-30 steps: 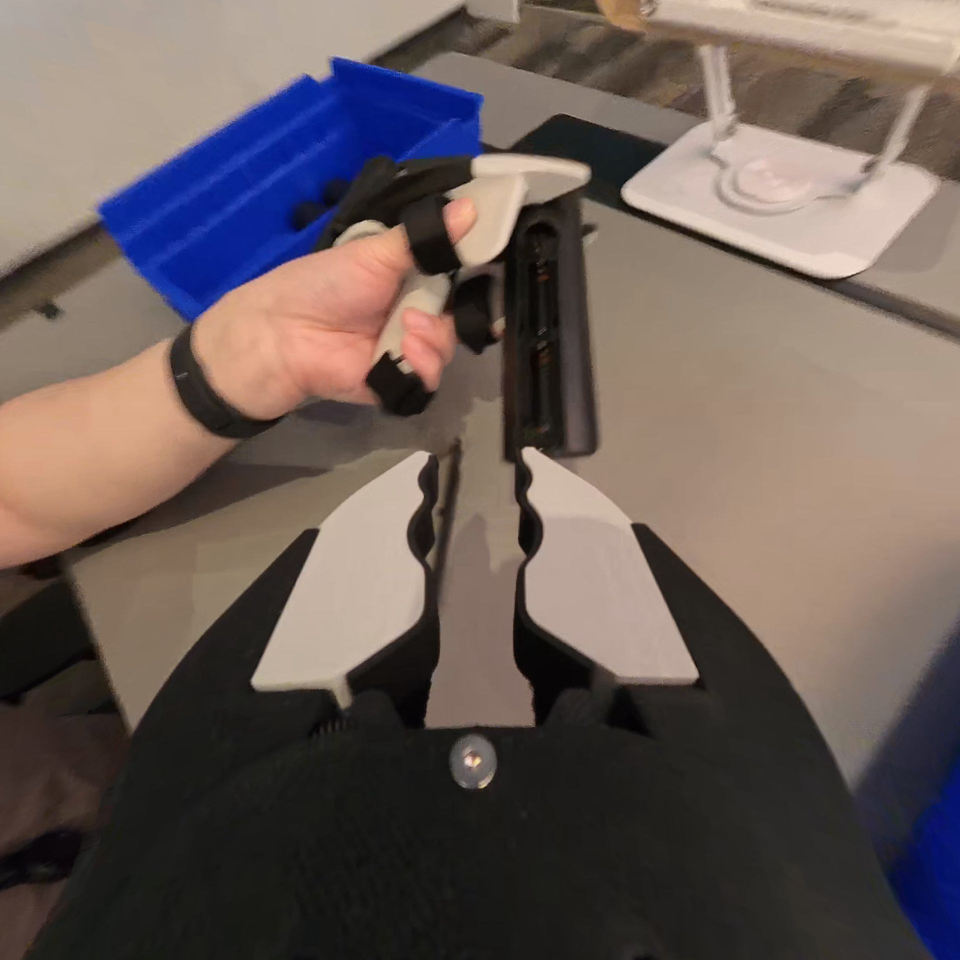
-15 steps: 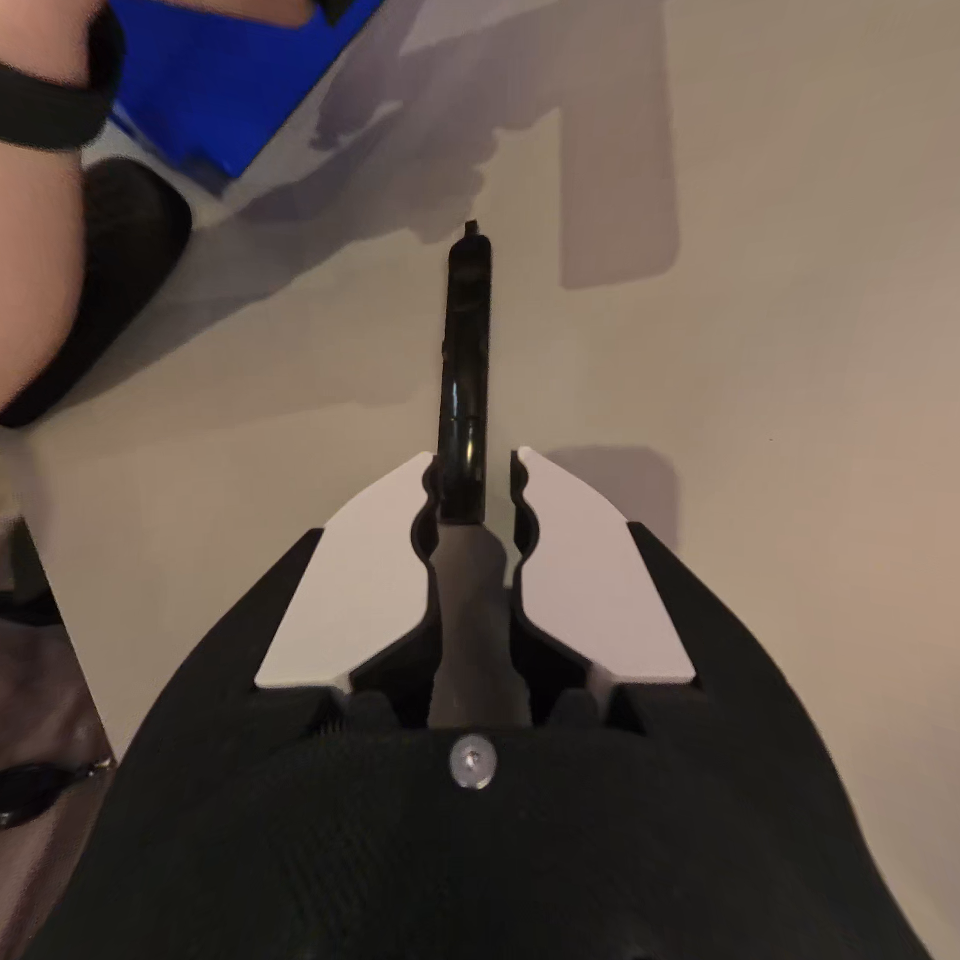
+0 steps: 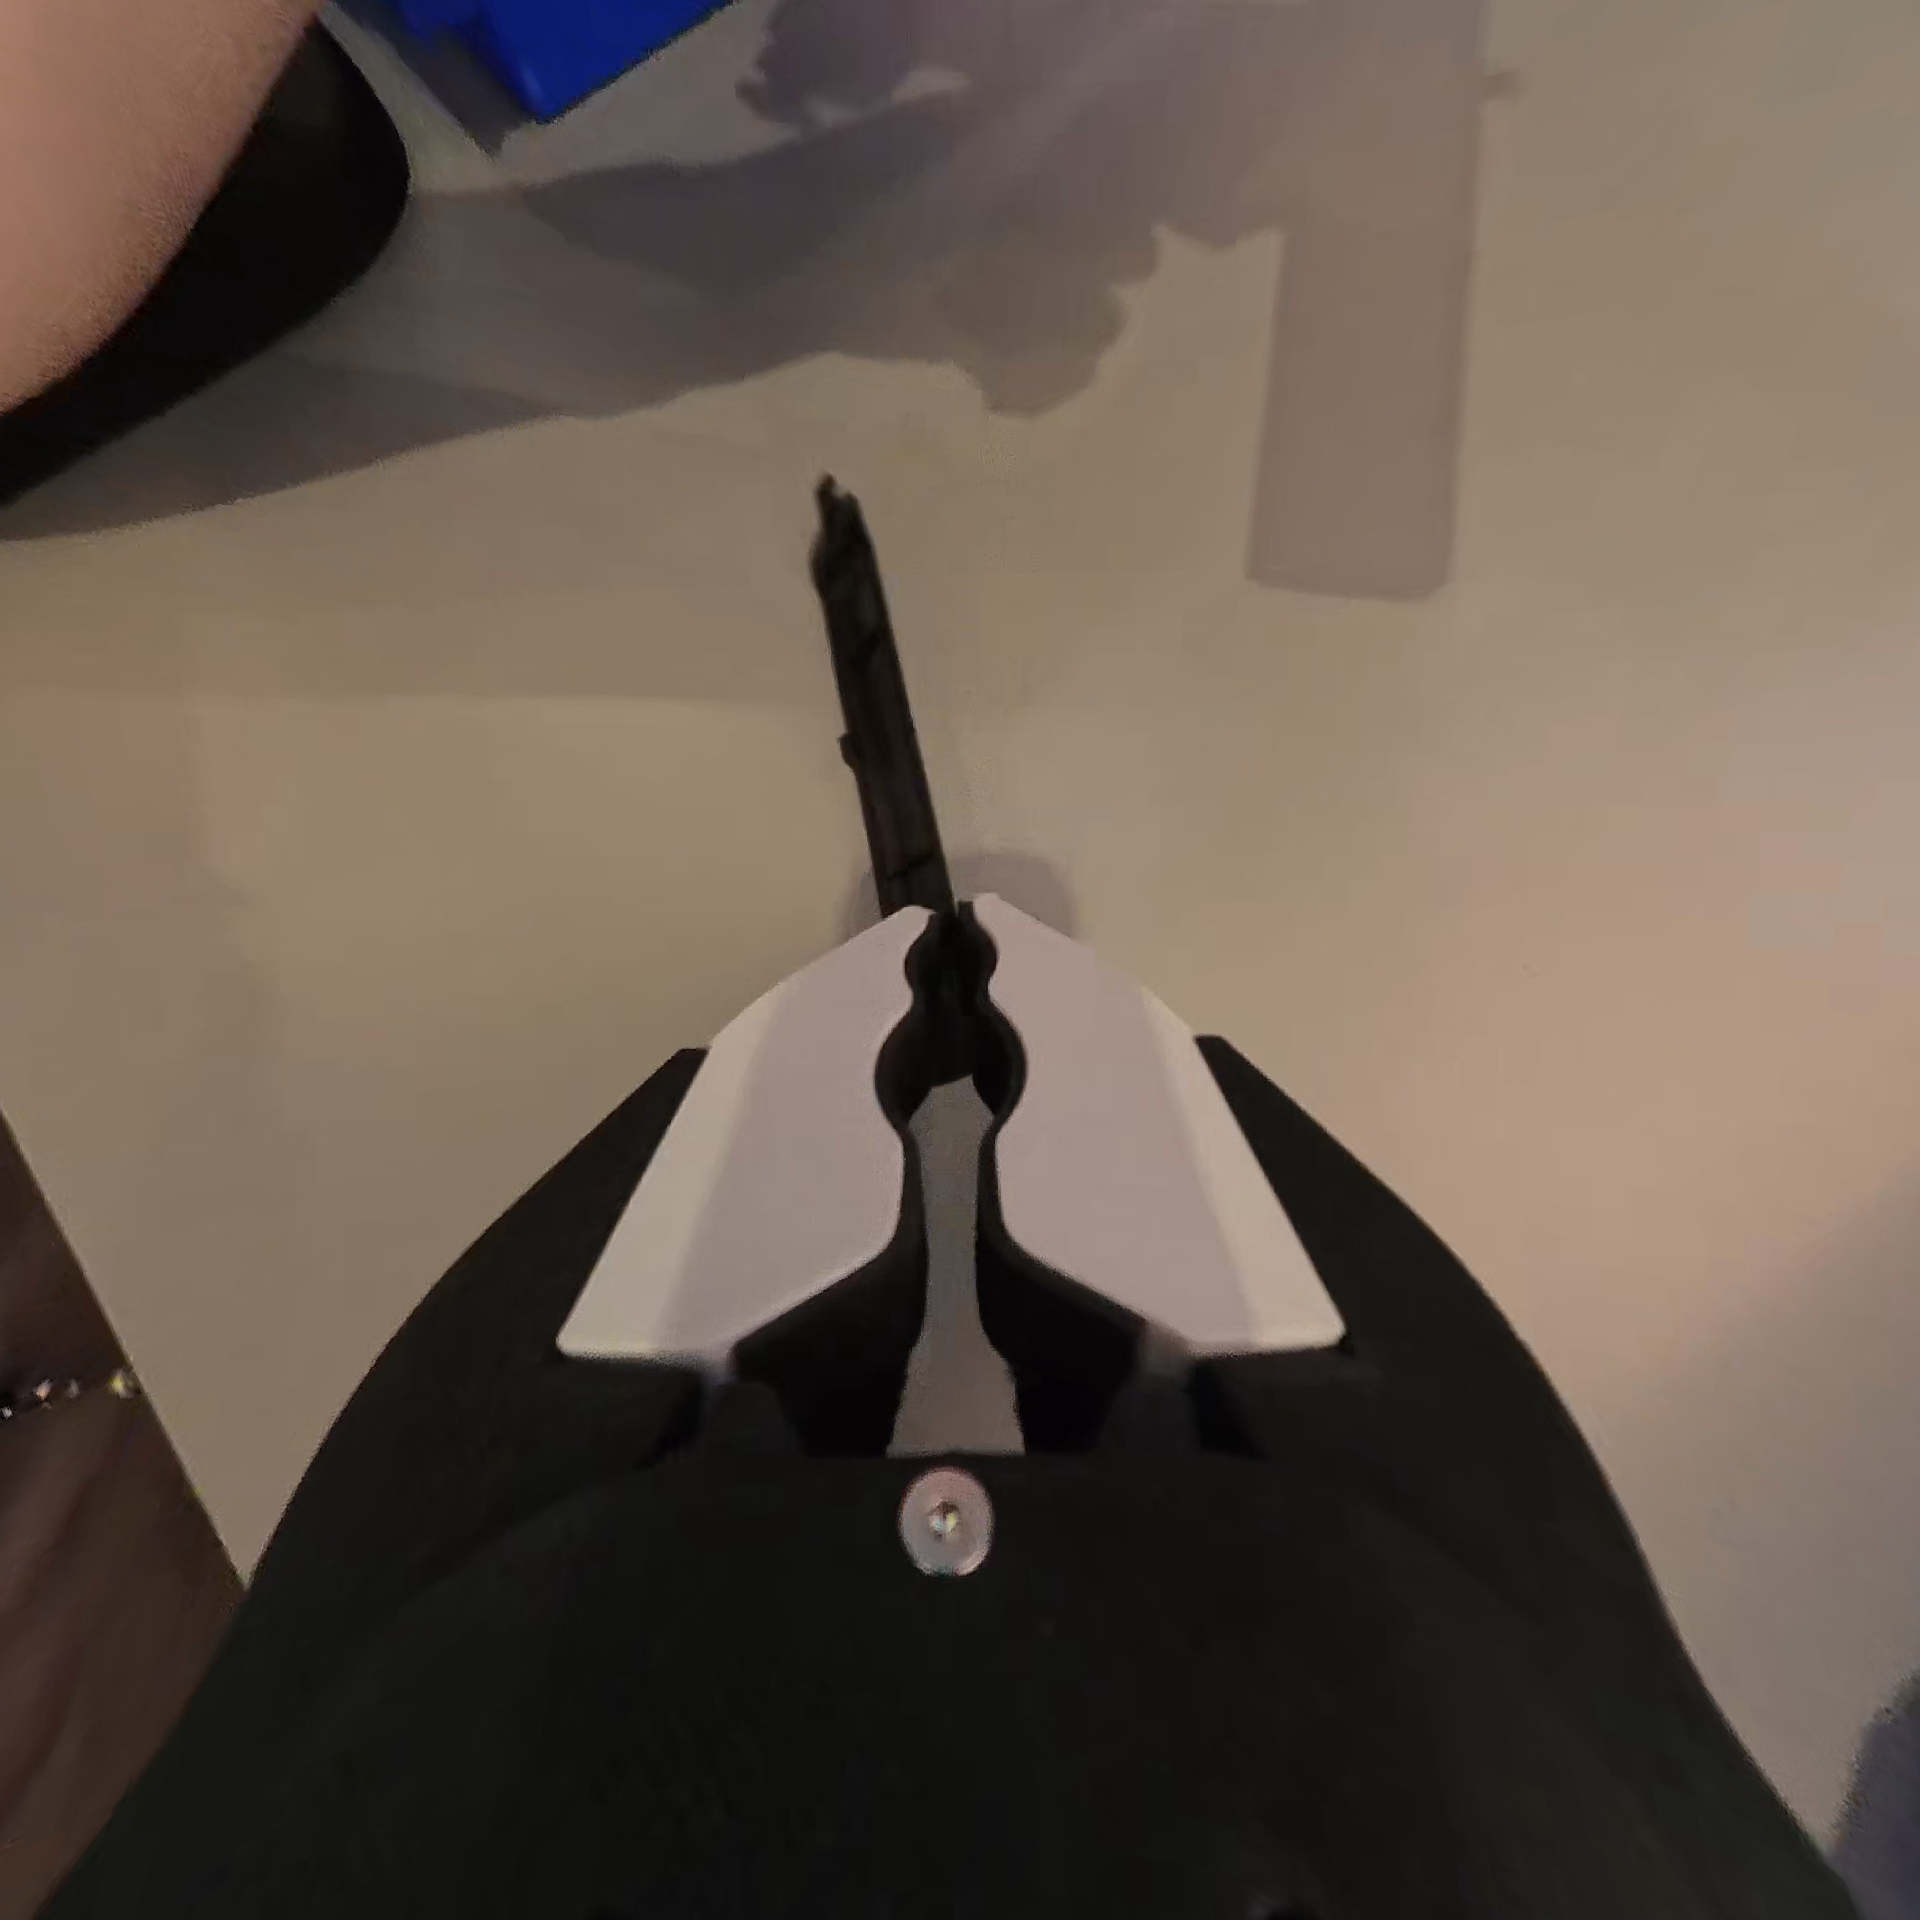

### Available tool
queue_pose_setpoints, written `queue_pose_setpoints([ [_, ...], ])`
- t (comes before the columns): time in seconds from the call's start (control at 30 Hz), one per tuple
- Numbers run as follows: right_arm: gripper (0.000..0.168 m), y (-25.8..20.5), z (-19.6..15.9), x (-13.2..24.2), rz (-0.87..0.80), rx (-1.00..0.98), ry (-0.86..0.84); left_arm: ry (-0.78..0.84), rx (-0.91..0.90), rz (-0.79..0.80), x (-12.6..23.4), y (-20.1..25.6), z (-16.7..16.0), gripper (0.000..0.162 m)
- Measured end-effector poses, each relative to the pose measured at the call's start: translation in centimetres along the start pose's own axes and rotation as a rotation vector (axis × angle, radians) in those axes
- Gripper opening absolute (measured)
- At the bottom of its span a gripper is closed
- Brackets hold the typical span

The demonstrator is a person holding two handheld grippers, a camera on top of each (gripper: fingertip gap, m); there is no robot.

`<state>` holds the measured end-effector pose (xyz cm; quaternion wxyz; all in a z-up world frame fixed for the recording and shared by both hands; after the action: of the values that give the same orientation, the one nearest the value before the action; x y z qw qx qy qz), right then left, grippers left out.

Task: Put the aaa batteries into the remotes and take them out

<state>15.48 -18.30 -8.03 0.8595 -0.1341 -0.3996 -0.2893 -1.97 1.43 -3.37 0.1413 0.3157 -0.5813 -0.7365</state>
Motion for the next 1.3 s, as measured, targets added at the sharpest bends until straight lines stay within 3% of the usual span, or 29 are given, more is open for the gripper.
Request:
queue_pose_setpoints([
  [0.17,0.004,-0.6,-0.2,1.4,-0.148,0.158,-0.016,0.007,0.009,-0.005,0.1,0.0,0.1,0.023],
  [0.33,0.004,-0.7,-1.0,2.3,-0.683,0.617,0.003,0.006,-0.009,-0.003,0.1,0.2,0.2,0.023],
  [0.4,0.005,-0.9,-2.1,1.5,-0.74,0.807,-0.046,0.001,-0.014,0.004,0.0,0.1,0.0,0.023],
  [0.47,0.005,-1.2,-3.4,0.4,-0.661,0.841,-0.125,-0.003,-0.002,0.003,0.0,-0.1,-0.2,0.023],
  [0.6,0.005,-2.5,-4.1,0.7,-0.499,0.725,-0.069,-0.012,-0.006,0.009,-0.2,-0.2,-0.4,0.023],
  [0.83,0.021,-1.0,-3.1,2.6,-0.17,0.283,0.021,-0.026,-0.001,0.015,-0.3,-0.5,-0.8,0.023],
  [0.97,0.027,0.7,-3.8,1.9,0.002,0.037,-0.037,-0.039,-0.007,0.014,-0.5,-0.5,-1.0,0.023],
  [1.3,0.022,-0.1,-3.3,1.2,-0.052,0.037,-0.097,-0.046,-0.013,0.015,-0.5,-0.6,-1.1,0.023],
])
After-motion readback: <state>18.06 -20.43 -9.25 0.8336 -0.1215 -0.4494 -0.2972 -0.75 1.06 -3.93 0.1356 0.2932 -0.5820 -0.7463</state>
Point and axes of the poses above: each gripper's, where its closed fingertips meet, x back along the fingers, z out of its top, y = z × x across the jaws, the point moved 9 cm from there along x, back along the fingers, and after that the axes turned 4 degrees about -y, right-handed, at the moved point
